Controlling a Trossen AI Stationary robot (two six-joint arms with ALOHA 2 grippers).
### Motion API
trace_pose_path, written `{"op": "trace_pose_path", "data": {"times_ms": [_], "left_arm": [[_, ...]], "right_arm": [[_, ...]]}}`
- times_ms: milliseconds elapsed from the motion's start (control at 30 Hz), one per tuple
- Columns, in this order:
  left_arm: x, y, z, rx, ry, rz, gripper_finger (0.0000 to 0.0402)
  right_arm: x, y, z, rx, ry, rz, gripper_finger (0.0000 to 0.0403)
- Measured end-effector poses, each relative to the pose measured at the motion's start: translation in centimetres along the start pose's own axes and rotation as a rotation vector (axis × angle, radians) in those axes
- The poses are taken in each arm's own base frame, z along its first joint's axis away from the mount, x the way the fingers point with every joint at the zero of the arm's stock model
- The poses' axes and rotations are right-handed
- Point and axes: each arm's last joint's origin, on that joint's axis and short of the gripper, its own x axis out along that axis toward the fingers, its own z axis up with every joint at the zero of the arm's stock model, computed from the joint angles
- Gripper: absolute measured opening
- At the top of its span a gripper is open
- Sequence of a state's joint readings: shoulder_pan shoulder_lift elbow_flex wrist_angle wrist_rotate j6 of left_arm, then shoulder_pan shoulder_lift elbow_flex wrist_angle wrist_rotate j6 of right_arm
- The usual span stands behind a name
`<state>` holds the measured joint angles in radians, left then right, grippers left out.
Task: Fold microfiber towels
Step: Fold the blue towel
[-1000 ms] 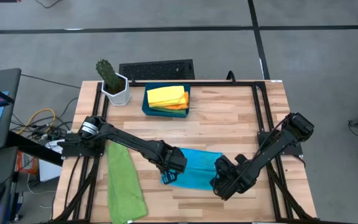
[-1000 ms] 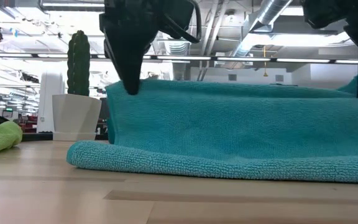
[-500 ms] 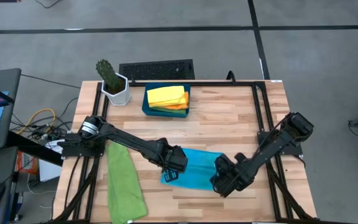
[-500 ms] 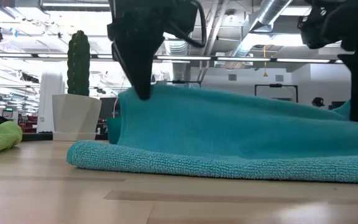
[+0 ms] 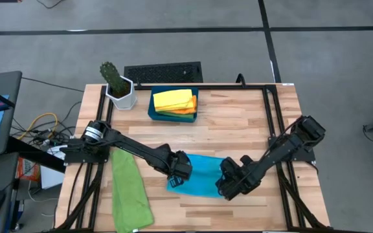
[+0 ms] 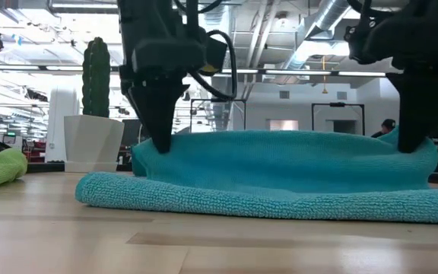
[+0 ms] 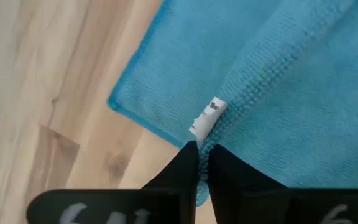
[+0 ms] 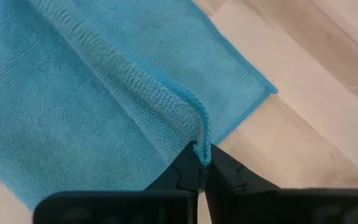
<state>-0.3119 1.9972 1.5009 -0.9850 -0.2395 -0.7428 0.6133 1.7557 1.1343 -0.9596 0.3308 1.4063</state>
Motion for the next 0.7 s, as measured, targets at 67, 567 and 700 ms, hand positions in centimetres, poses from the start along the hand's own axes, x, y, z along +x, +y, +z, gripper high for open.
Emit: {"op": "trace_pose_path", "data": {"times_ms": [67,567,700], "left_arm": [[0.1,0.1,0.0,-0.007,-0.003,0.010,0.0023],[0.2,0.4,0.5,-0.001,-0.035,0.024,0.0121],[0.3,0.8,0.8,-0.008,-0.031,0.028,0.0174]], "right_arm": [[0.1,-0.1,0.2,0.007,-0.007,-0.009,0.0047],[0.5,-0.9,1.5,0.022,0.003,-0.073,0.0131],[0.7,-1.0,2.0,0.028,0.005,-0.079,0.0164]]}}
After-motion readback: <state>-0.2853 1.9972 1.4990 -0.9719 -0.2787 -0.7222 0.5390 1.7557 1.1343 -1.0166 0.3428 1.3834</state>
